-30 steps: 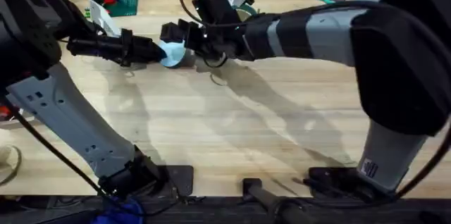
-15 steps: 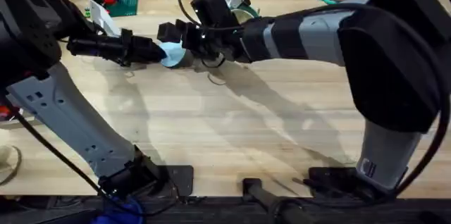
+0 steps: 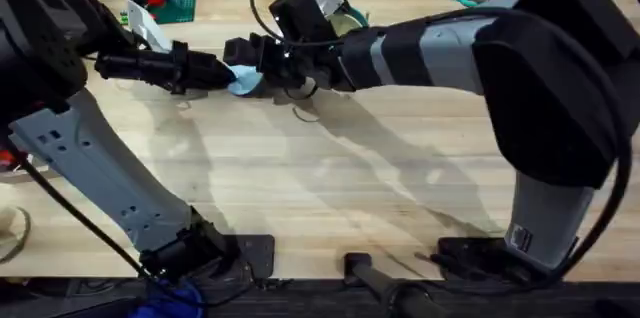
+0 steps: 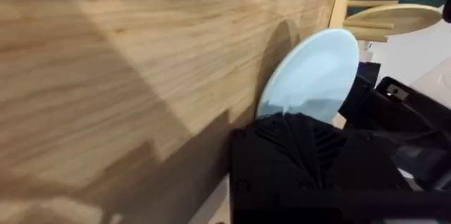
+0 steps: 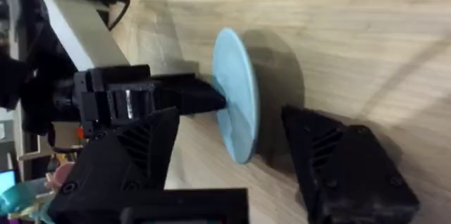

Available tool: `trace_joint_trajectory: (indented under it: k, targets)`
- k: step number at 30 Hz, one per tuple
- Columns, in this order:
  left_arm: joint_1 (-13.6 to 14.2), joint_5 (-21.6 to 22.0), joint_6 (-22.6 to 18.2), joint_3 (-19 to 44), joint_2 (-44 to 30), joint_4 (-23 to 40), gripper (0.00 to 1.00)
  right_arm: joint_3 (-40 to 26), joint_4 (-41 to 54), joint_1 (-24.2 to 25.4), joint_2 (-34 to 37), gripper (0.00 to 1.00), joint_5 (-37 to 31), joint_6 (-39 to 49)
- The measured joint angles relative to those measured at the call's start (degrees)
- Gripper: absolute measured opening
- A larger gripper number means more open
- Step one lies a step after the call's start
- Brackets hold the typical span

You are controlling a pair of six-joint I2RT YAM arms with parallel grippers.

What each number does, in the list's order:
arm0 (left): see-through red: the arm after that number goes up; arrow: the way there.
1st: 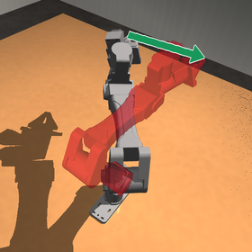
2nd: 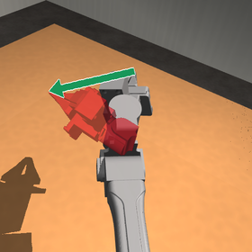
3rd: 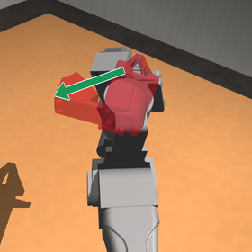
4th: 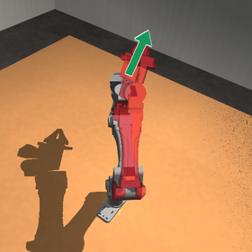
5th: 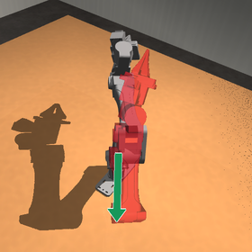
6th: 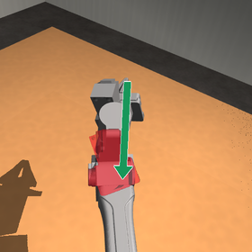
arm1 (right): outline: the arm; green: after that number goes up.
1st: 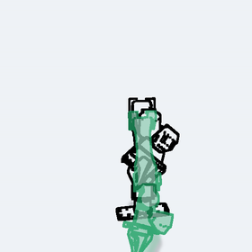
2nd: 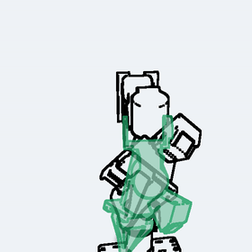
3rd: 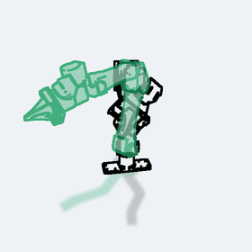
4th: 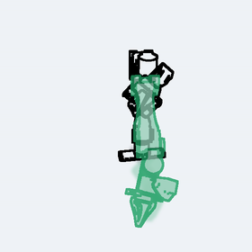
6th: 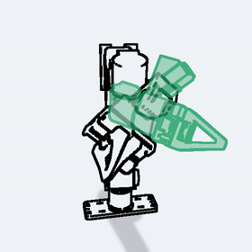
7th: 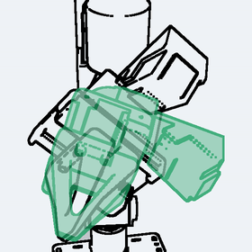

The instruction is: Pick up the plates from the table one by one and place each into a slot on the dish rack.

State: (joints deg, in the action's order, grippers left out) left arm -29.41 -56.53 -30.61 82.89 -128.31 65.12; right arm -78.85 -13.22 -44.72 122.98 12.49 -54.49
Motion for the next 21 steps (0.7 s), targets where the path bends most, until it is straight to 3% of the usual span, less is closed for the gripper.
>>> trace_joint_trajectory:
  k: [3, 10, 19, 21]
  targets:
    - [0.02, 0.0, -0.02, 0.0, 0.0, 0.0, 0.041, 0.0, 0.12, -0.25, 0.17, 0.78, 0.0, 0.02]
    - [0.0, 0.0, 0.0, 0.0, 0.0, 0.0, 0.041, 0.0, 1.23, -0.27, 0.19, 0.462, -0.22, 0.1]
    - [0.0, 0.0, 0.04, 0.0, 0.0, 0.0, 0.041, 0.0, 1.4, -0.27, 0.19, 0.226, -0.72, 0.12]
    - [0.0, -0.03, 0.04, 0.0, 0.0, 0.0, 0.041, 0.0, 1.68, -0.26, 0.19, 0.134, -1.04, 0.33]
